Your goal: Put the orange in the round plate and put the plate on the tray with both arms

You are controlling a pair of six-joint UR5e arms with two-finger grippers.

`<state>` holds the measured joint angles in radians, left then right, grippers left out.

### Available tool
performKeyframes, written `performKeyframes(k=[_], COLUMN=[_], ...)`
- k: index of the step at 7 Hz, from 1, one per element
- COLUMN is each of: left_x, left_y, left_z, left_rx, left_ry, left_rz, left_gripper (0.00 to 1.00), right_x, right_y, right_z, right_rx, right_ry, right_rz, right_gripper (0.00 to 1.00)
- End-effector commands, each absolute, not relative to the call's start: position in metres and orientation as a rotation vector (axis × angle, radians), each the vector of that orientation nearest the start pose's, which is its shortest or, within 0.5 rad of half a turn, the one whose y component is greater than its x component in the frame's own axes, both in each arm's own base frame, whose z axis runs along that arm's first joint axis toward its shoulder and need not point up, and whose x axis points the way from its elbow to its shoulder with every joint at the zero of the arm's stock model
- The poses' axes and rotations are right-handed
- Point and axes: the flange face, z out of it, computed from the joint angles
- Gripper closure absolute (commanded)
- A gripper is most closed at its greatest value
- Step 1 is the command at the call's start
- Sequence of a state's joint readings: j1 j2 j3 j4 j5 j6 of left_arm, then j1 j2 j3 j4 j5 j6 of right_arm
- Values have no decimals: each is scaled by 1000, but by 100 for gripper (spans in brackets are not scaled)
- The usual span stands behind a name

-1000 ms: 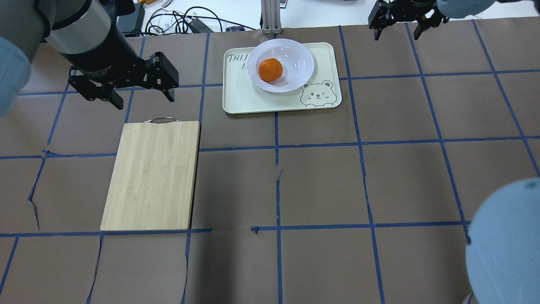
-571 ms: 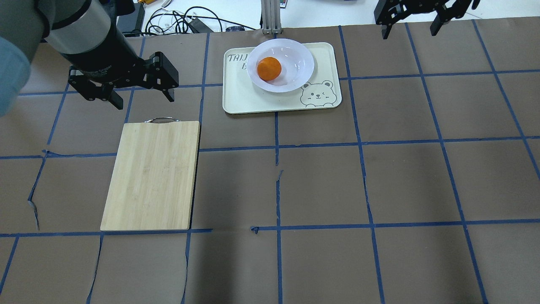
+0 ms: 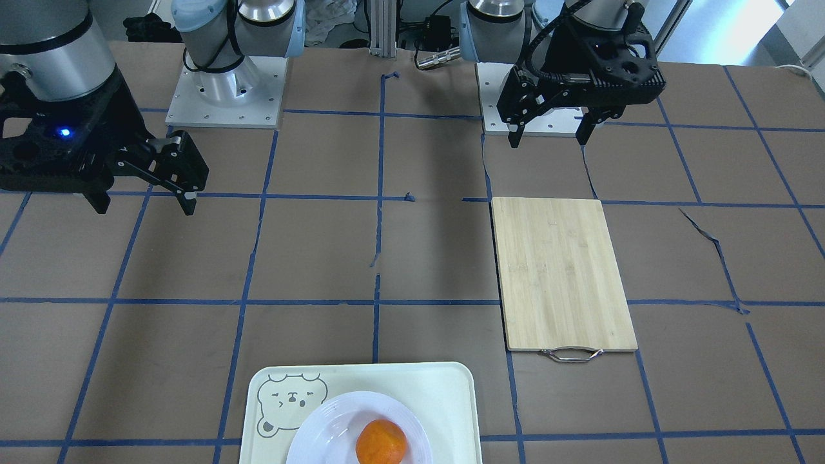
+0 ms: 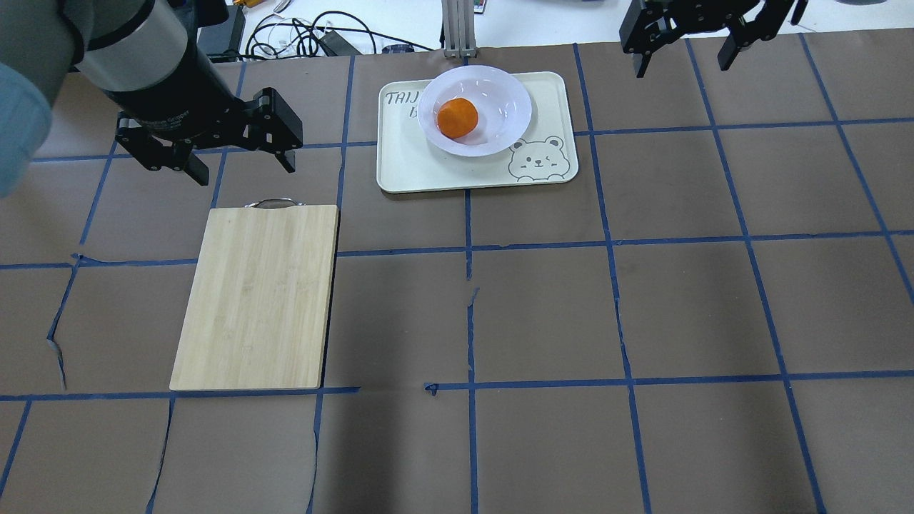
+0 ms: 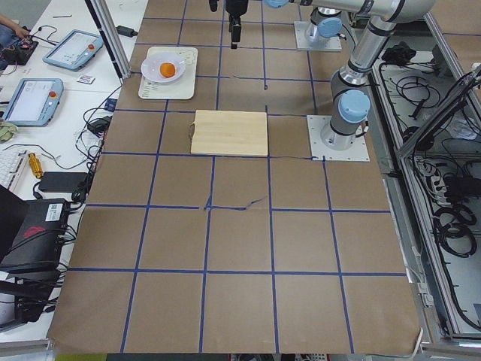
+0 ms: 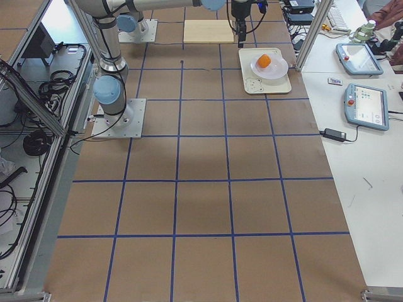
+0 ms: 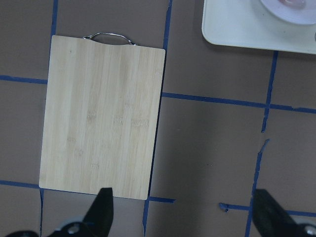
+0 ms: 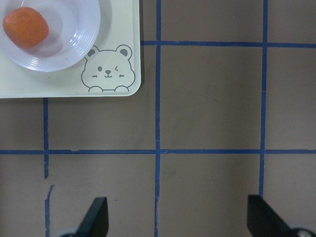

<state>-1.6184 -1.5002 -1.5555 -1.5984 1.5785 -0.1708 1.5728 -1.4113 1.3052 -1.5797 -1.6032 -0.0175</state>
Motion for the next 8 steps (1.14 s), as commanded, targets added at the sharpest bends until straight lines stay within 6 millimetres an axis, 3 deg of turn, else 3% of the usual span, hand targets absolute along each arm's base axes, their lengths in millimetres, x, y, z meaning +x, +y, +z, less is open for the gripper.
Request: performKeyframes(k=[1,2,8], left_x=[-155,-155,-155], left_y=[-459,-459,-459], left_z=[526,526,526], left_rx=[-193,-193,-193], left_ry=[3133,3133,3133], left_rz=[-92,-92,-92], left_gripper=[0,0,0], right_x=[134,135,136], right_y=[-566,-558,-556], right_z=[544,555,556], right_rx=[-30,-30,-33], right_ry=[3166,3163,3161], right_rz=[-219,-245,-250], right_gripper=[0,0,0])
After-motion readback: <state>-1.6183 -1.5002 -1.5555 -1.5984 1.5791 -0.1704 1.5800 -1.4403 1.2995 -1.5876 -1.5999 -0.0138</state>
